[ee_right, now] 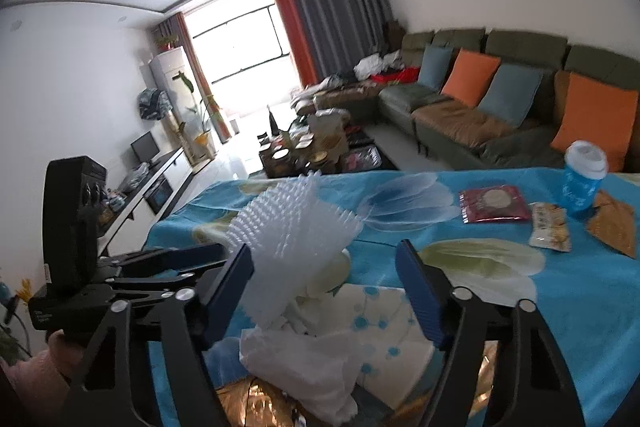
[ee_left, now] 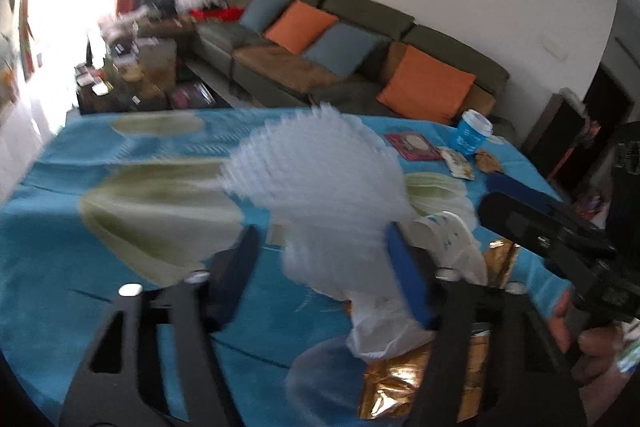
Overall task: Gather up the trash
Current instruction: 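Grasp the white foam net with the left tool while the right tool grasps another foam net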
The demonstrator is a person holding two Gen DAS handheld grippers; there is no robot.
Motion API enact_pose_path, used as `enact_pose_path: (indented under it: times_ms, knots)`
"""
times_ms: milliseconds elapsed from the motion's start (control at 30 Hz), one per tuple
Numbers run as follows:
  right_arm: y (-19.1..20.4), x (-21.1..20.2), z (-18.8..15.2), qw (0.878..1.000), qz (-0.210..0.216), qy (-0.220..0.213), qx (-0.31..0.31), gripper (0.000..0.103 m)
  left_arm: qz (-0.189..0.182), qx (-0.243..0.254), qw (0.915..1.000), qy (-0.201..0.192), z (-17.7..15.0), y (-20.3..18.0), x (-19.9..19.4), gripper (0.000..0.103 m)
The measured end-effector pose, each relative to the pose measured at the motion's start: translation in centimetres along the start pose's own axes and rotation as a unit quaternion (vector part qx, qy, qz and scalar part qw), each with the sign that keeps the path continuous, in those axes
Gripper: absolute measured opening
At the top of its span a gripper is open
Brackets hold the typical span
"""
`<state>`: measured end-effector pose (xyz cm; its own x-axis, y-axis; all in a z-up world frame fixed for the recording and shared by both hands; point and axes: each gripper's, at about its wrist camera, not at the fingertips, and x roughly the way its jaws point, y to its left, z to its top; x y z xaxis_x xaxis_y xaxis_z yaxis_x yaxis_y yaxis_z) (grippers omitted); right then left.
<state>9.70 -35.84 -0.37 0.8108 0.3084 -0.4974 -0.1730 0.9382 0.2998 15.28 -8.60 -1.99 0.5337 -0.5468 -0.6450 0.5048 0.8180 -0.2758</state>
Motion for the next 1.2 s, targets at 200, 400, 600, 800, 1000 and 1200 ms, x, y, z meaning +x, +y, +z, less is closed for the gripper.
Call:
enact_pose_path:
  times_ms: [200, 400, 600, 800, 1000, 1200]
  knots:
    - [-1.2, 3.0, 1.2, 0.998, 0.04, 0.043, 0.037, 0.058, -0.041, -0.014, 0.999, 0.01, -0.3, 1.0, 0.9, 0.025]
    - [-1.0, 5.8, 1.6, 0.993, 0.062, 0.082, 0.059, 0.056, -0.057, -0.02, 0.9982, -0.003, -1.3, 1.8, -0.6, 0.021]
    - [-0.1, 6.8, 1.3, 0.985, 0.1, 0.121, 0.065, 0.052, -0.05, -0.018, 0.9984, -0.021, -2.3, 2.6, -2.9, 0.019]
    - [2.0, 6.2, 1.1, 0.98, 0.135, 0.137, 0.05, 0.052, -0.068, -0.043, 0.9963, -0.031, -3.4, 4.4, -5.2, 0.017]
    - [4.7, 4.8, 0.4, 0.978, 0.151, 0.145, 0.003, 0.052, -0.063, -0.042, 0.9967, -0.028, -6.1, 5.7, -7.7, 0.017]
    - [8.2, 4.2, -1.1, 0.972, 0.162, 0.164, -0.037, 0.051, -0.063, -0.045, 0.9969, -0.005, -10.7, 8.1, -10.5, 0.02]
